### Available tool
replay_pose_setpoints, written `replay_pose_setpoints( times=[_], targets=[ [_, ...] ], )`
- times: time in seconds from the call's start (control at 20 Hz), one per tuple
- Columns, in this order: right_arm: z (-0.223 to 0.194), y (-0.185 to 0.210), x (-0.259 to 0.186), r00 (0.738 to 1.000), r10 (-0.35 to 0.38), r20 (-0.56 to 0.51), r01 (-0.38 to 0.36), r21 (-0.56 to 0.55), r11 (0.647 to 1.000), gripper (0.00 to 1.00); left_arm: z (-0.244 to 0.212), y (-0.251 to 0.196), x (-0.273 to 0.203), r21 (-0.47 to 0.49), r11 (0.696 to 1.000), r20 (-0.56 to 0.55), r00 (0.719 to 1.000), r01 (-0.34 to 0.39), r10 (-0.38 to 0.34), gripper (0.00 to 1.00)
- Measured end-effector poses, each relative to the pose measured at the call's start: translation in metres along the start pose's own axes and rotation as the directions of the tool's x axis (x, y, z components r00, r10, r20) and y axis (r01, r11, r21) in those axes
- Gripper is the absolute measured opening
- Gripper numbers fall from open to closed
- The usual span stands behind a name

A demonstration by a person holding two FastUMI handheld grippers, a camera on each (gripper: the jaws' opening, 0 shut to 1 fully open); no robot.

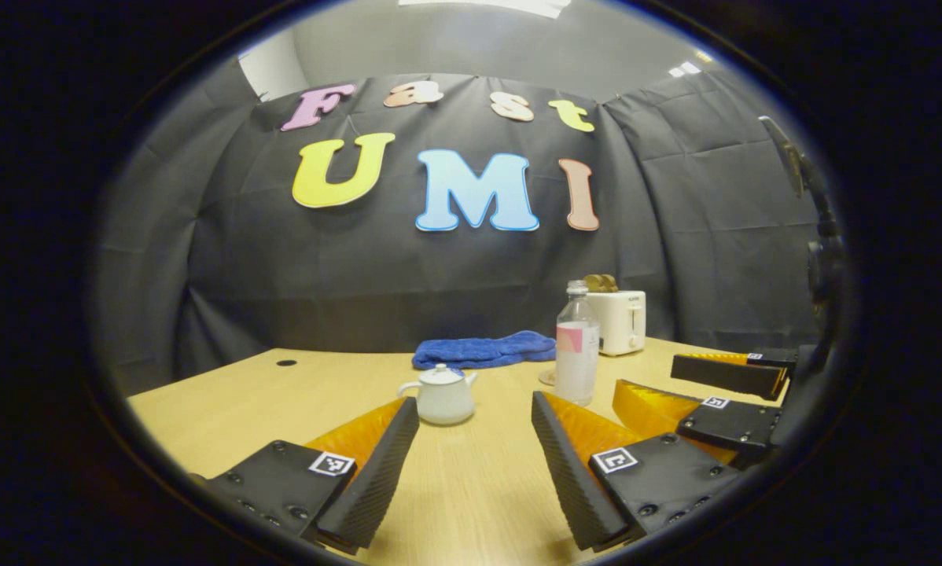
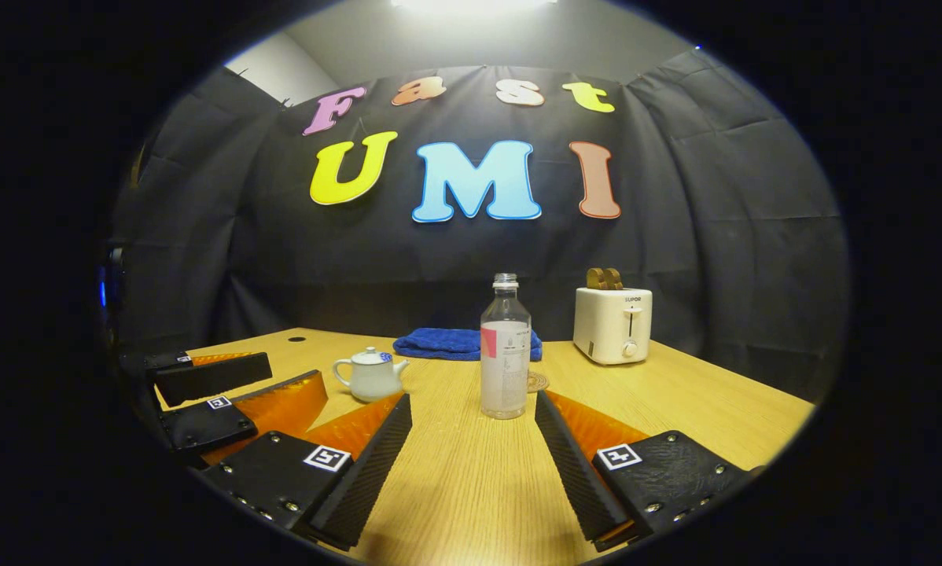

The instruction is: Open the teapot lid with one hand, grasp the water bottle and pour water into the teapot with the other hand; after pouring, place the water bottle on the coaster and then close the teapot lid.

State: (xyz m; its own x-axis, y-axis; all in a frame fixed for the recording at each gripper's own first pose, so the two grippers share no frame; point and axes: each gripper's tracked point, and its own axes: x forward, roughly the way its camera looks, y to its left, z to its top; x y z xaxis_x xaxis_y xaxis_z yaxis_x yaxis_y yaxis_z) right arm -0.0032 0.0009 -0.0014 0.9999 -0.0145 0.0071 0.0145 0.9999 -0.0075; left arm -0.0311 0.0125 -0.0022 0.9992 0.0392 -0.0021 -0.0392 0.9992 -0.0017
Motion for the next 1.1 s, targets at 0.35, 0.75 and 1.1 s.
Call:
replay_pose_setpoints(
  times=[0.35,0.75,1.1],
  targets=[
    [0.0,0.0,0.0,1.0,0.0,-0.002,0.0,-0.001,1.0,0.98,0.001,0.001,-0.001,0.002,1.0,-0.002,1.0,-0.005,0.005,0.96],
    [0.005,0.0,0.0,1.0,0.024,0.003,-0.024,0.02,1.0,0.98,-0.001,0.004,-0.003,0.012,1.0,-0.009,1.0,-0.016,0.016,0.96],
    [0.037,-0.004,-0.015,0.997,-0.022,0.074,0.026,-0.06,0.998,0.98,0.012,0.023,0.006,-0.024,0.999,-0.024,0.999,-0.047,0.047,0.96]
  ],
)
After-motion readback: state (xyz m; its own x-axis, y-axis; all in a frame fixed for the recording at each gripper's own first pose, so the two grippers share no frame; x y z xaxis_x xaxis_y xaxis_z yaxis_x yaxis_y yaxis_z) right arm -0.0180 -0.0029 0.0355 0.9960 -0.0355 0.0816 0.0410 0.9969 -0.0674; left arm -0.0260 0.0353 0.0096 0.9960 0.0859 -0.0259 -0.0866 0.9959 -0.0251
